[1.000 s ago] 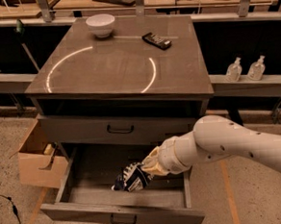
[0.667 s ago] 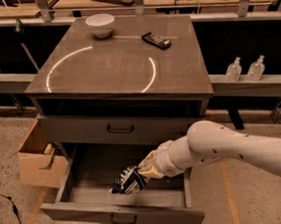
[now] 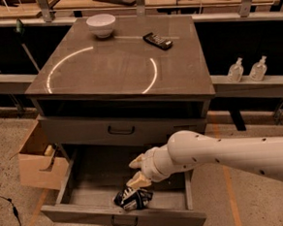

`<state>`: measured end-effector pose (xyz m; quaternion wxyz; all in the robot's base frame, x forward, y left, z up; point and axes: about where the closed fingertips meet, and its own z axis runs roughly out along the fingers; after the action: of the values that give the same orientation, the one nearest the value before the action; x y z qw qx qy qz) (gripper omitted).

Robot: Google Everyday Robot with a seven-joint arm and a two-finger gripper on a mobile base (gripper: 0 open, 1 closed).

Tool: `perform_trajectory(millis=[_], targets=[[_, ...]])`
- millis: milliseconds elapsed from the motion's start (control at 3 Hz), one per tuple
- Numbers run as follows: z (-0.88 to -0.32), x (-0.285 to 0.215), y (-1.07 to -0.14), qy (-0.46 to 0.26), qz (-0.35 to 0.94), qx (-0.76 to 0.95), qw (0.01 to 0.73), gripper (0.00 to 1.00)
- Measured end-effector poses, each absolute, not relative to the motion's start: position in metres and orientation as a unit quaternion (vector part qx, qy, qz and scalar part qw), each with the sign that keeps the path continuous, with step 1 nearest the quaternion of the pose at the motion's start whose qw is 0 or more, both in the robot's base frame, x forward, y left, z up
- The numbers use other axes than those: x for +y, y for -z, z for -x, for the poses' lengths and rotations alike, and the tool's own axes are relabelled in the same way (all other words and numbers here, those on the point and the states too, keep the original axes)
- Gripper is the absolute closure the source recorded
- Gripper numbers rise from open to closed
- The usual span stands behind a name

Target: Place blue chip bag into middle drawer

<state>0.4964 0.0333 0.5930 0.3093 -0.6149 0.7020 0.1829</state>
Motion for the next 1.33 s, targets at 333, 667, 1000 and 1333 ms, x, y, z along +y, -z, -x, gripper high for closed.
perform_trajectory(millis=[333, 667, 1000, 1333], targets=[[-0.506, 0.042, -0.584, -0.159, 0.615, 0.709, 0.307, 0.0], [-0.516, 0.035, -0.594, -0.153, 0.599, 0.719, 0.317, 0.0], [-0.524, 0.029, -0.608, -0.201, 0.568, 0.724, 0.336, 0.0], [-0.539, -0.002, -0.635, -0.258, 0.543, 0.71, 0.366, 0.0]])
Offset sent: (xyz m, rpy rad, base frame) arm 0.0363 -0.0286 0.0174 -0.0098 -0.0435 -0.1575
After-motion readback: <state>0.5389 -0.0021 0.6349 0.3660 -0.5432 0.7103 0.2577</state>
